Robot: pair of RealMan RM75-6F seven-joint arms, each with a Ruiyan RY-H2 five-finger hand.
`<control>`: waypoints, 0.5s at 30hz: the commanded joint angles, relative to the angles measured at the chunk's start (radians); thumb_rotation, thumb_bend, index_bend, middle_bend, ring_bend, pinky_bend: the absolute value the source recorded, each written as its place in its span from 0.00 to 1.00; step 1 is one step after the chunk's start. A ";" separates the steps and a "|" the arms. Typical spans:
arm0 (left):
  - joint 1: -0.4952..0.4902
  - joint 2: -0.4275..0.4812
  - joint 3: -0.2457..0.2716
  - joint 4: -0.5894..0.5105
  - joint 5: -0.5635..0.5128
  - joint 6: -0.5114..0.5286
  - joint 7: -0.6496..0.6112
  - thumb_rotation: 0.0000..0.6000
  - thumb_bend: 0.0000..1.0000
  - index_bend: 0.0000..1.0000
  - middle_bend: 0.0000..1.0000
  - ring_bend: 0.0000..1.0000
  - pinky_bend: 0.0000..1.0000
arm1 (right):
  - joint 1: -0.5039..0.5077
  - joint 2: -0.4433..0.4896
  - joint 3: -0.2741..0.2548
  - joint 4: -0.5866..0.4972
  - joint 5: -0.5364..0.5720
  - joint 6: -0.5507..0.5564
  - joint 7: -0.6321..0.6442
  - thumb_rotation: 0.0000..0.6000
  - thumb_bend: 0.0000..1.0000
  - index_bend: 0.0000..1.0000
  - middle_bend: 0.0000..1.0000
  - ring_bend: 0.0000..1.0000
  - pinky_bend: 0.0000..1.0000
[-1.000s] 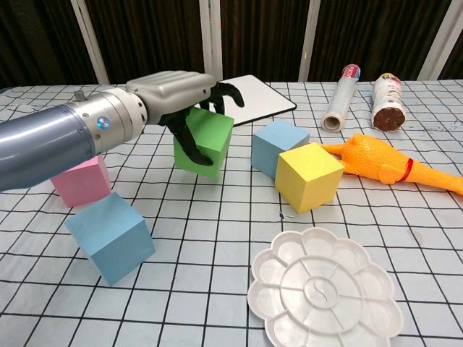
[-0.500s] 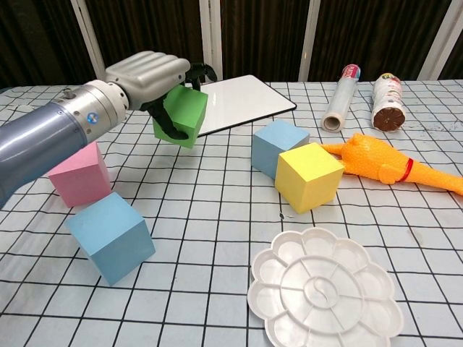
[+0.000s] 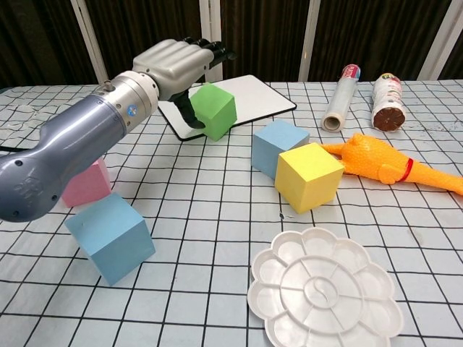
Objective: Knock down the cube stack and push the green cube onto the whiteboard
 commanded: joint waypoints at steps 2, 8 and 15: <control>0.076 0.140 0.006 -0.264 0.011 0.092 0.063 1.00 0.05 0.02 0.00 0.00 0.00 | 0.000 0.000 -0.001 0.000 -0.003 0.003 0.003 1.00 0.03 0.11 0.07 0.13 0.04; 0.264 0.391 0.094 -0.618 0.093 0.296 0.123 1.00 0.05 0.03 0.00 0.00 0.04 | -0.002 0.000 -0.004 -0.006 -0.008 0.008 -0.006 1.00 0.03 0.11 0.07 0.13 0.04; 0.521 0.637 0.294 -0.746 0.193 0.467 0.010 1.00 0.05 0.03 0.00 0.00 0.04 | -0.008 -0.009 0.001 -0.009 -0.015 0.034 -0.020 1.00 0.03 0.11 0.07 0.13 0.04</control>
